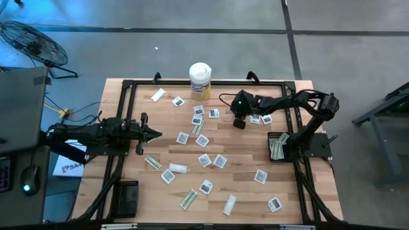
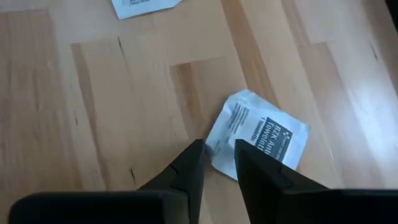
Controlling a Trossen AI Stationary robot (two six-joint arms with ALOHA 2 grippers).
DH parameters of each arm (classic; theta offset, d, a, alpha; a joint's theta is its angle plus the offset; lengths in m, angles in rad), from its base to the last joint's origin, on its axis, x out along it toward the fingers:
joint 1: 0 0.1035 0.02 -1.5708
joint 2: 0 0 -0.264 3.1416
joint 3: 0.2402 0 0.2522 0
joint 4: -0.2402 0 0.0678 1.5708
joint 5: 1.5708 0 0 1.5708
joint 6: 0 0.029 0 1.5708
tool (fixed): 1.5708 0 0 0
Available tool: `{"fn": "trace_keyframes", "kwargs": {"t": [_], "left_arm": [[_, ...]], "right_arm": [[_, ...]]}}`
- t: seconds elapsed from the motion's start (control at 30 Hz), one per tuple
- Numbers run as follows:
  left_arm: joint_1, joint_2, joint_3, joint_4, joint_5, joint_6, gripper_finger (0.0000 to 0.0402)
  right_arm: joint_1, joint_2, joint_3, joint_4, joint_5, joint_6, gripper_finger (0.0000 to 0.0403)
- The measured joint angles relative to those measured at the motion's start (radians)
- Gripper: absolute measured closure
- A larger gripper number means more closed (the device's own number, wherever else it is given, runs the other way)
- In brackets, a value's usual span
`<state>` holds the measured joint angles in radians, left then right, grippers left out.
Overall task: Pick & Place First Aid Supplies
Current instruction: Put the white towelette sachet into the left black bin
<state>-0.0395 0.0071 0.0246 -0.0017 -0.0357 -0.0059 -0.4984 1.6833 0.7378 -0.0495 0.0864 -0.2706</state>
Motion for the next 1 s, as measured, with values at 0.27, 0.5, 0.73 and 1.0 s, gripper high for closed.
{"fn": "trace_keyframes", "kwargs": {"t": [0.27,0.5,0.73,1.0], "left_arm": [[0.0,0.0,0.0,0.001,0.0,0.0,0.0401],[0.0,0.0,0.0,0.046,0.0,0.001,0.0401],[0.0,0.005,-0.002,0.11,0.0,0.033,0.0401],[0.0,0.076,-0.011,0.256,-0.005,0.081,0.0401]], "right_arm": [[0.0,0.0,0.001,-0.006,-0.018,0.001,0.032],[0.0,0.0,0.001,-0.019,-0.016,0.03,0.0321],[0.0,0.0,0.001,-0.021,-0.025,0.053,0.0344],[0.001,0.015,0.003,-0.017,-0.069,0.069,0.0399]]}}
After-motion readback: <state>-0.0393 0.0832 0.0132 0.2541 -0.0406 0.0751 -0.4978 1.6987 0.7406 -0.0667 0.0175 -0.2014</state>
